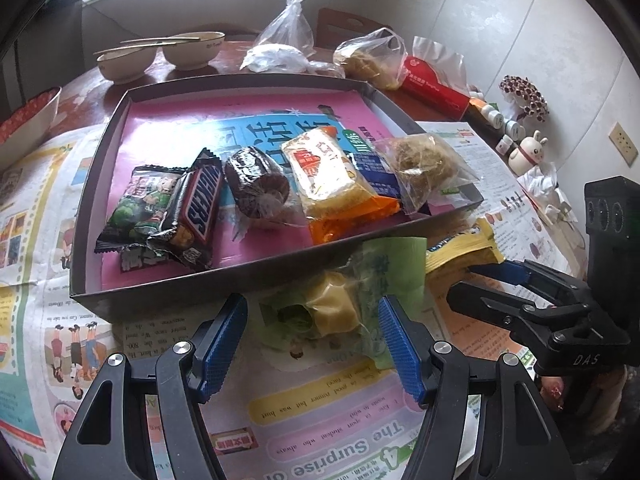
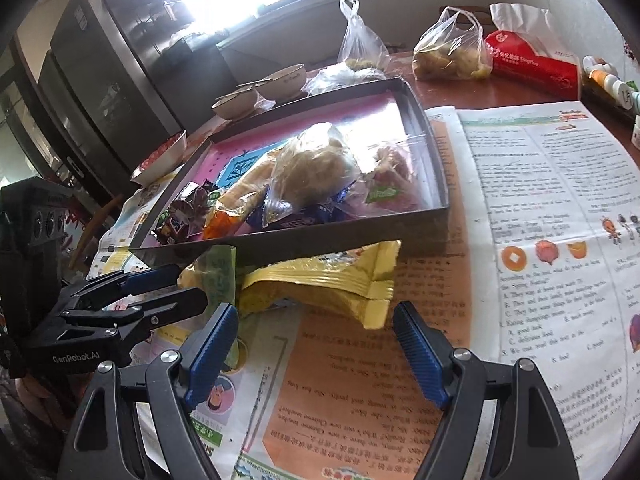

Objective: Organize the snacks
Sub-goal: 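Move both grippers back out of the tray toward the green packet and yellow foil bag, then grasp the green packet with the left gripper while the right grasps the yellow foil bag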

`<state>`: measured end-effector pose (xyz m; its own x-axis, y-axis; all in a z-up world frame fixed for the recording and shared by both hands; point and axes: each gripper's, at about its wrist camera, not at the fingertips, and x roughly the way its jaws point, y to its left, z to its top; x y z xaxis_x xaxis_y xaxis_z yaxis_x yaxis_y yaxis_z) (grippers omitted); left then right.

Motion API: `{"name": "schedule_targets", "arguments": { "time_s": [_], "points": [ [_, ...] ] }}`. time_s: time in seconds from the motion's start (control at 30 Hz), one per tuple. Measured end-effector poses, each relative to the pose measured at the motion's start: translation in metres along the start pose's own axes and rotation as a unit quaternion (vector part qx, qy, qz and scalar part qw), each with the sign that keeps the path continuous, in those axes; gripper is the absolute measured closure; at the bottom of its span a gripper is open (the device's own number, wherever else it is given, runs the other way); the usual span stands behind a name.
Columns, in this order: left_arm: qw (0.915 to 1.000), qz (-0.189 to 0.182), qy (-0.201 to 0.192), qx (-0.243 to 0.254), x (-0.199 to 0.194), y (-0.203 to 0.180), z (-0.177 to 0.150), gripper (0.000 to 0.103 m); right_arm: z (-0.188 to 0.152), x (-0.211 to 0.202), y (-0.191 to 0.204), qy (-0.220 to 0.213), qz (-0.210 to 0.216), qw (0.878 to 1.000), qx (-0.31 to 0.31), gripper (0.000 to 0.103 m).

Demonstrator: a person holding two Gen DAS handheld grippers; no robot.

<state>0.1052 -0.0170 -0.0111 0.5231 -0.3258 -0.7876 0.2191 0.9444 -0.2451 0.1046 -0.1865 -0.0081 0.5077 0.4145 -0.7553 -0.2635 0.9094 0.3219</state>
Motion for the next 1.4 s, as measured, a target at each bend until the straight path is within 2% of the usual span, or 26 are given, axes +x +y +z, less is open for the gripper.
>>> {"name": "schedule_targets", "arguments": {
  "time_s": [0.33, 0.6, 0.83, 0.93, 1.1, 1.23, 1.4],
  "points": [
    [0.9999, -0.012, 0.002, 0.002, 0.004, 0.001, 0.002, 0.033, 0.01, 0.011, 0.004, -0.004, 0.007, 1.0, 0.006, 0.024],
    [0.9997, -0.025, 0.006, 0.005, 0.008, -0.002, 0.003, 0.034, 0.014, 0.018, 0.007, -0.001, 0.021, 1.0, 0.006, 0.047],
    [0.9996, -0.026, 0.006, 0.006, 0.008, -0.002, 0.004, 0.035, 0.016, 0.021, 0.012, -0.001, 0.029, 1.0, 0.004, 0.054],
    [0.9997, -0.021, 0.007, 0.008, 0.008, -0.002, 0.003, 0.039, 0.017, 0.023, 0.01, -0.002, 0.038, 0.999, 0.013, 0.057],
    [0.9999, -0.015, 0.006, 0.006, 0.008, -0.002, 0.002, 0.054, 0.018, 0.02, 0.009, -0.014, 0.042, 0.999, 0.015, 0.066],
    [0.9997, -0.02, 0.008, 0.008, 0.008, -0.004, 0.001, 0.058, 0.017, 0.012, 0.008, -0.026, 0.032, 0.999, 0.008, 0.071],
    [0.9995, -0.032, 0.009, -0.001, 0.006, -0.002, 0.001, 0.062, 0.017, 0.002, 0.006, -0.038, 0.031, 0.999, 0.007, 0.081]
  ]
}}
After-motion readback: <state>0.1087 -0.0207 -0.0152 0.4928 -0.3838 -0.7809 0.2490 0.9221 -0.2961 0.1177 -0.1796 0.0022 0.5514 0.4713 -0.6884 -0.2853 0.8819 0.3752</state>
